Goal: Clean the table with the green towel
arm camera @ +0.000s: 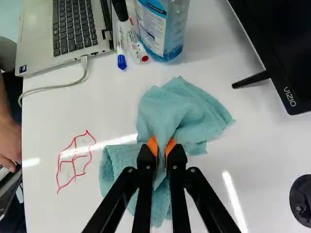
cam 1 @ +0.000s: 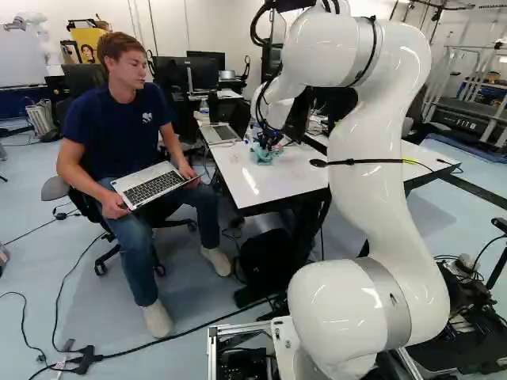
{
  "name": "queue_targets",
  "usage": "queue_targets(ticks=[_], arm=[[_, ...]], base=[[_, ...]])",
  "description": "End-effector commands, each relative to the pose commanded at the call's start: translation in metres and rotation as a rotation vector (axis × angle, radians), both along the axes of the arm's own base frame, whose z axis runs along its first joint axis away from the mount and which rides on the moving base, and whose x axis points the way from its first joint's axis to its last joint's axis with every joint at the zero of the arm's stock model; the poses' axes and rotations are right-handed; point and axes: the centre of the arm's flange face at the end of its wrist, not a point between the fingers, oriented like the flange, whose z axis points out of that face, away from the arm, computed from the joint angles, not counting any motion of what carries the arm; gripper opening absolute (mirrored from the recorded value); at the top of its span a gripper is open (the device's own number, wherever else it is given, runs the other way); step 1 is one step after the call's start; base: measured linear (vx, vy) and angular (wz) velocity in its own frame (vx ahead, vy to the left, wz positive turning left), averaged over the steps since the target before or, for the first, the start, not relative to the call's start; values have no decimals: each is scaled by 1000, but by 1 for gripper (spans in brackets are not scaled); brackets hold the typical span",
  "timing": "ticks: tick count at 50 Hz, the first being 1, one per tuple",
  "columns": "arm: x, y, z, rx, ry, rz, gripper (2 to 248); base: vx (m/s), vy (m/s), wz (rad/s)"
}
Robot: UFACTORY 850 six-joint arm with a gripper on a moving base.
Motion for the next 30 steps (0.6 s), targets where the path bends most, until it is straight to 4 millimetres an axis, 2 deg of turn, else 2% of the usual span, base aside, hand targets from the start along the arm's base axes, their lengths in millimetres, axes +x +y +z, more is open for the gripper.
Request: queue_targets(ticks=[30], arm=[[-55, -9, 4, 1, 41, -17, 39]], base=[[0, 0, 0]])
